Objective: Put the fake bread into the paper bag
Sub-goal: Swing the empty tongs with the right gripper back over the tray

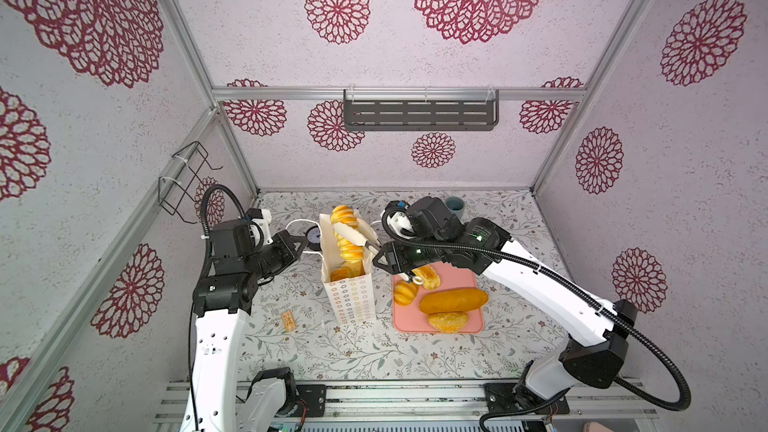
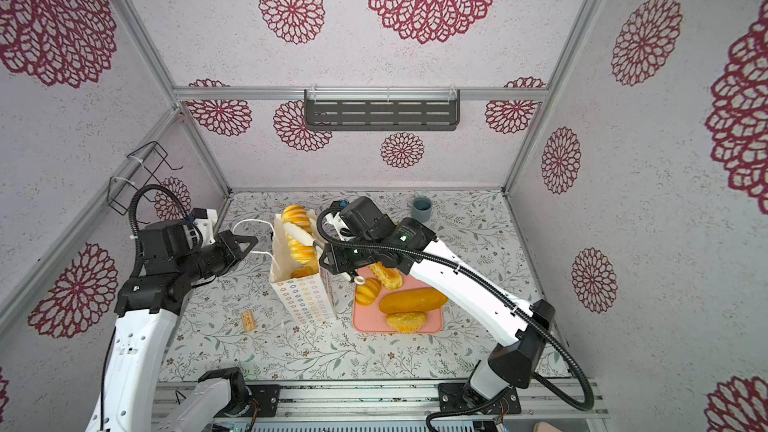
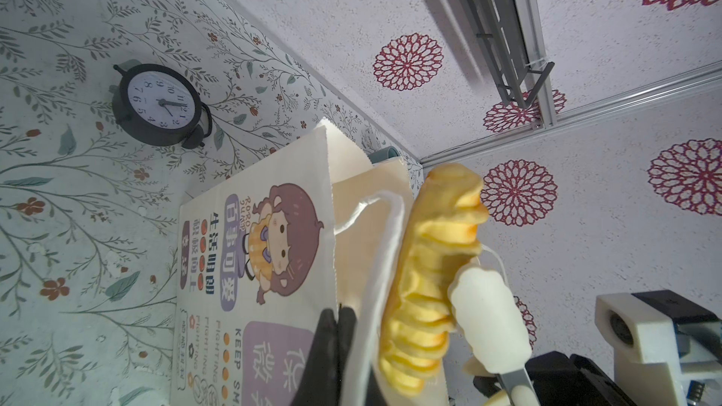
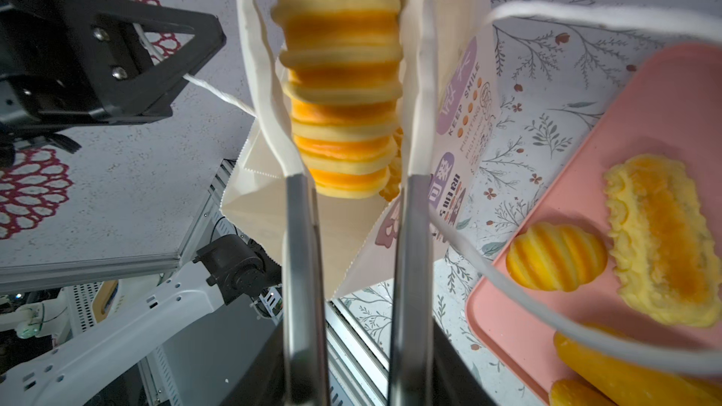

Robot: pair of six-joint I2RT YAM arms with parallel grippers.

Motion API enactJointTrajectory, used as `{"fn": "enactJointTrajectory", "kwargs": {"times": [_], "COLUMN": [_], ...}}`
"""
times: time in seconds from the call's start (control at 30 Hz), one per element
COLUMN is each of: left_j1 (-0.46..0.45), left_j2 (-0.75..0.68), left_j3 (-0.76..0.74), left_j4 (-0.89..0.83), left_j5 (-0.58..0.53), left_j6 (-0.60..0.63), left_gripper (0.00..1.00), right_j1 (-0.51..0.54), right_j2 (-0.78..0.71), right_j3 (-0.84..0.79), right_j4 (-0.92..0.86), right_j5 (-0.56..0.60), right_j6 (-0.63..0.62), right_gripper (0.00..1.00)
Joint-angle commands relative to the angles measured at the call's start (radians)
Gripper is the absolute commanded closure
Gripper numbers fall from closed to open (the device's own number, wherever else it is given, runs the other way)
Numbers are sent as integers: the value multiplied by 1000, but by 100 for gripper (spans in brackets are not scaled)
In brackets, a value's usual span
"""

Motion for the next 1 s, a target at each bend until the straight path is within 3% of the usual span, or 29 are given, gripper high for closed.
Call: {"fn": "enactJointTrajectory", "kwargs": {"times": [0.0,0.13,0.43,0.63,0.8,0.97], "left_j1": [7,7,7,7,7,7], "left_j2": [-1,-4,-3,-4,-3,-3], "left_j3": [3,2,3,15,25,11], "left_j4": [7,2,0,-5,-13,-8], "left_j5": [5,-4,-13,-17,-23,-28], "left_j6": [12,11,8,8,18,17], "left_gripper": [99,97,91,81,65,42], "right_j1": [4,5,-14,-123,-311,-434], "right_j2": [-37,-39,-84,-211,-337,-421], "right_j3": [10,24,72,31,-101,-283], "right_j4": [47,52,39,48,49,38], "right_j5": [23,29,143,201,149,117], "right_j6": [-10,-23,-57,-52,-13,-5], "right_gripper": [50,45,50,52,53,54]}}
